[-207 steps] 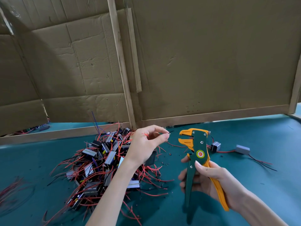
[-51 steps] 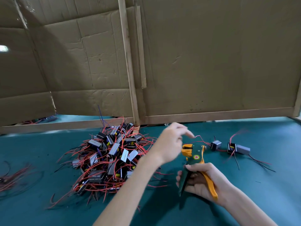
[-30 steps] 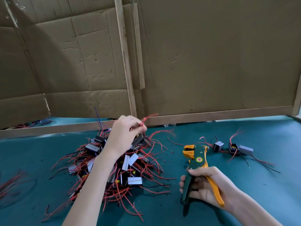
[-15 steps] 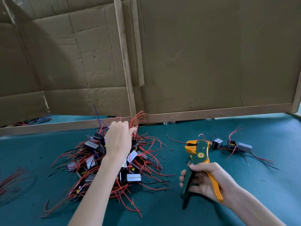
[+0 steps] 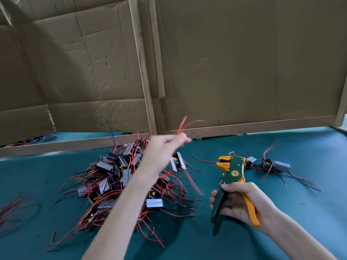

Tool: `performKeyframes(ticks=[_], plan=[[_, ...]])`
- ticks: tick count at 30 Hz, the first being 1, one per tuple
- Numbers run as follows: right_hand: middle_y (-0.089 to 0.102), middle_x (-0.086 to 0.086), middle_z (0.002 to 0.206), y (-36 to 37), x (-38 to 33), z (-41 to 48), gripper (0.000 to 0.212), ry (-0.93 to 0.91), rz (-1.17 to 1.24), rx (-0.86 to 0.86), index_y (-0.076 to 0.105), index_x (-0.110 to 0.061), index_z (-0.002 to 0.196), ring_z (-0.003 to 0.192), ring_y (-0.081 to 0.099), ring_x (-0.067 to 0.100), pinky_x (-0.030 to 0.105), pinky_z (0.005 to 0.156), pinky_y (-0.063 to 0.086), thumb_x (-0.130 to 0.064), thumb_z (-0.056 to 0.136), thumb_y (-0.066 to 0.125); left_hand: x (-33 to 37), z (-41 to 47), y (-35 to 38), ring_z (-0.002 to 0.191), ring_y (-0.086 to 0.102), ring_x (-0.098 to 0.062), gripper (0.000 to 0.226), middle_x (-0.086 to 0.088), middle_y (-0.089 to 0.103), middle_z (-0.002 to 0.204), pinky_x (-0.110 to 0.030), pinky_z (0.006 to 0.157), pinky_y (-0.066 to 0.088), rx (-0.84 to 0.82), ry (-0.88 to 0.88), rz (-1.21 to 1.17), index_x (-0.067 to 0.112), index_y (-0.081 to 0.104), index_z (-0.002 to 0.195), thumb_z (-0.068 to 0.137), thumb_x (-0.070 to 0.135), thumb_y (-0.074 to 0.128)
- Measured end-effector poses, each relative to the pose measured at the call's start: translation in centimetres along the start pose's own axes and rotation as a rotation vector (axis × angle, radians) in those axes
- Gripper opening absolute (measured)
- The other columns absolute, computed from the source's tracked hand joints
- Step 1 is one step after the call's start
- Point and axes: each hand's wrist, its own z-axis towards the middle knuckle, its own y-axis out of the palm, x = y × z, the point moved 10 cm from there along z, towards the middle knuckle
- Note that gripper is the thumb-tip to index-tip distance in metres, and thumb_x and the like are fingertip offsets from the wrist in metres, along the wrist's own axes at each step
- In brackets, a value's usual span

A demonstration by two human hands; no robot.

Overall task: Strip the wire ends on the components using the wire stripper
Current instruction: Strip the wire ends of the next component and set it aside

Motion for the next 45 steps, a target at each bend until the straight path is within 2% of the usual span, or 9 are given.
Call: performKeyframes(ticks=[6,11,15,18,20,28,34,39,45], plan=[[0.067,0.023,0.076,-1.4,-2.3,0.1,0.019,-0.106,-0.04,0.058,0.056,0.002,0.085,0.065,0.071,0.036,0.045,0.057,0.06,-0.003,0.068,0.06,-8.2,-0.6,5.6,0.074,0.066,-0.024,0.019,-0.01,0.07,0.087,-0.035,0.076,0.056,0.008,-0.173,0.25,0.005,0.069,0.106,0.093,0.015,0.059],[0.068,0.024,0.079,-2.0,-3.1,0.0,0.022,-0.128,-0.046,0.072,0.055,0.003,0.092,0.067,0.071,0.035,0.045,0.06,0.061,-0.004,0.071,0.059,-7.1,-1.2,5.1,0.104,0.057,-0.021,0.081,-0.005,0.038,0.132,-0.029,0.069,0.05,0.124,0.014,0.856,0.017,0.011,0.15,0.09,0.029,0.064],[0.068,0.024,0.079,-2.2,-3.1,0.0,0.011,-0.119,-0.045,0.076,0.055,0.001,0.089,0.067,0.071,0.036,0.049,0.063,0.061,-0.001,0.078,0.057,-3.3,-2.0,7.0,0.112,0.043,-0.022,0.053,-0.001,0.04,0.131,-0.025,0.063,0.049,0.144,0.344,1.055,0.02,0.044,0.136,0.088,0.029,0.066],[0.068,0.024,0.078,-2.0,-3.0,0.0,0.018,-0.116,-0.045,0.068,0.055,0.001,0.085,0.067,0.071,0.036,0.05,0.064,0.061,-0.004,0.068,0.06,-3.8,-2.4,10.5,0.112,0.046,-0.017,0.024,0.008,0.057,0.119,-0.032,0.089,0.036,-0.14,0.477,0.923,0.025,0.062,0.113,0.091,0.034,0.061],[0.068,0.025,0.079,-2.0,-3.0,-0.1,0.02,-0.119,-0.05,0.068,0.056,0.002,0.085,0.068,0.071,0.036,0.048,0.062,0.061,-0.004,0.067,0.061,-5.2,-2.7,12.2,0.102,0.056,-0.016,0.017,0.003,0.068,0.107,-0.034,0.092,0.039,-0.334,0.345,0.656,0.02,0.066,0.104,0.091,0.029,0.062],[0.067,0.025,0.078,-1.9,-3.7,-0.4,0.018,-0.159,-0.077,0.05,0.057,0.001,0.084,0.068,0.07,0.036,0.047,0.061,0.061,-0.004,0.067,0.061,-6.0,-1.4,8.3,0.068,0.068,-0.015,0.015,-0.001,0.07,0.074,-0.02,0.068,0.051,-0.079,0.14,0.083,0.016,0.057,0.081,0.089,0.007,0.065],[0.063,0.028,0.078,-0.1,-3.0,-0.9,0.027,-0.129,-0.216,-0.115,0.06,-0.001,0.088,0.068,0.066,0.041,0.05,0.064,0.058,0.007,0.064,0.069,-4.5,-0.3,6.3,0.062,0.064,-0.013,0.009,-0.002,0.073,0.078,-0.025,0.072,0.054,-0.072,0.1,-0.211,0.013,0.062,0.094,0.091,0.005,0.063],[0.061,0.031,0.08,2.1,-1.7,-1.7,0.042,-0.119,-0.255,-0.266,0.067,-0.006,0.089,0.071,0.064,0.043,0.058,0.074,0.054,-0.008,0.054,0.091,-2.6,-0.2,5.0,0.06,0.057,-0.005,0.012,0.005,0.071,0.071,-0.014,0.063,0.048,-0.13,0.095,-0.215,0.017,0.071,0.085,0.09,0.008,0.064],[0.061,0.03,0.081,4.1,-1.1,-2.7,0.053,-0.12,-0.257,-0.395,0.052,-0.002,0.103,0.072,0.063,0.041,0.056,0.074,0.054,-0.006,0.064,0.088,-1.5,-0.6,4.9,0.06,0.05,-0.007,0.009,0.009,0.058,0.063,-0.015,0.059,0.042,-0.233,0.072,-0.136,0.016,0.07,0.08,0.089,0.017,0.067]])
